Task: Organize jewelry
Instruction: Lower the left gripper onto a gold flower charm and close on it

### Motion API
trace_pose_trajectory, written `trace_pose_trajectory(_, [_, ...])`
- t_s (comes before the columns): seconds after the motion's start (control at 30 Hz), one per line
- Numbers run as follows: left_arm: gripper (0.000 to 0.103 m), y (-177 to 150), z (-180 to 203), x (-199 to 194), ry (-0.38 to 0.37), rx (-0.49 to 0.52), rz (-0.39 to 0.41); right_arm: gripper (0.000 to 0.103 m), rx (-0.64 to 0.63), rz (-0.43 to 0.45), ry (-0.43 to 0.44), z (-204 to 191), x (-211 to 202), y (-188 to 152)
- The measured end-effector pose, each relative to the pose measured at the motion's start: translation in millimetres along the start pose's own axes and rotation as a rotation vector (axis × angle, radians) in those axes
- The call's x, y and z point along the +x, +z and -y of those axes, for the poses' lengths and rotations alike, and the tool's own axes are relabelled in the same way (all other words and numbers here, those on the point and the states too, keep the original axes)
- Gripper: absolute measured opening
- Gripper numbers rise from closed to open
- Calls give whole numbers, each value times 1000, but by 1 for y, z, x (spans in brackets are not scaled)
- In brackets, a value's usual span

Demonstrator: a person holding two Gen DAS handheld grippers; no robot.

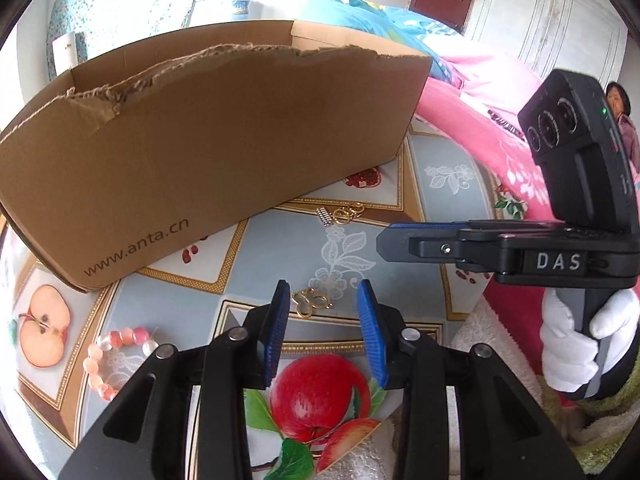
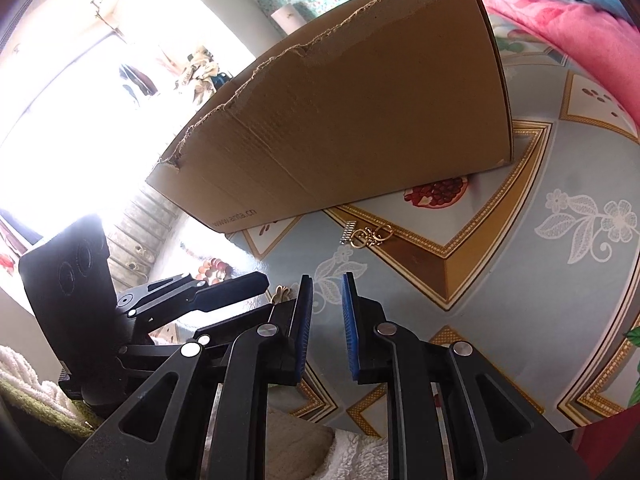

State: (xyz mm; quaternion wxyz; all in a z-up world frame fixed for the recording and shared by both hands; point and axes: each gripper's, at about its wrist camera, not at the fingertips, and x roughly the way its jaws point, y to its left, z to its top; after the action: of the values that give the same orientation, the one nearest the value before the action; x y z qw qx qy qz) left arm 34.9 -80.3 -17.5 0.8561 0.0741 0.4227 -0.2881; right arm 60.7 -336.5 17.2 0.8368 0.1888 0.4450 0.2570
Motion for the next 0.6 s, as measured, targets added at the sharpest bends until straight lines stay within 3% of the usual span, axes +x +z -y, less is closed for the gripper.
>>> trace_pose_trajectory(0.2, [30, 0, 5, 5, 66, 55, 3, 16, -1, 5, -2, 1, -1, 1])
trace_pose_trajectory(0.33, [22, 1, 1, 5, 60, 63, -4, 16, 6, 8, 2, 4, -2, 2])
trace_pose_trajectory(0.6, [16, 0, 1, 5, 59, 84, -6, 16, 4, 14, 12, 4, -1, 3])
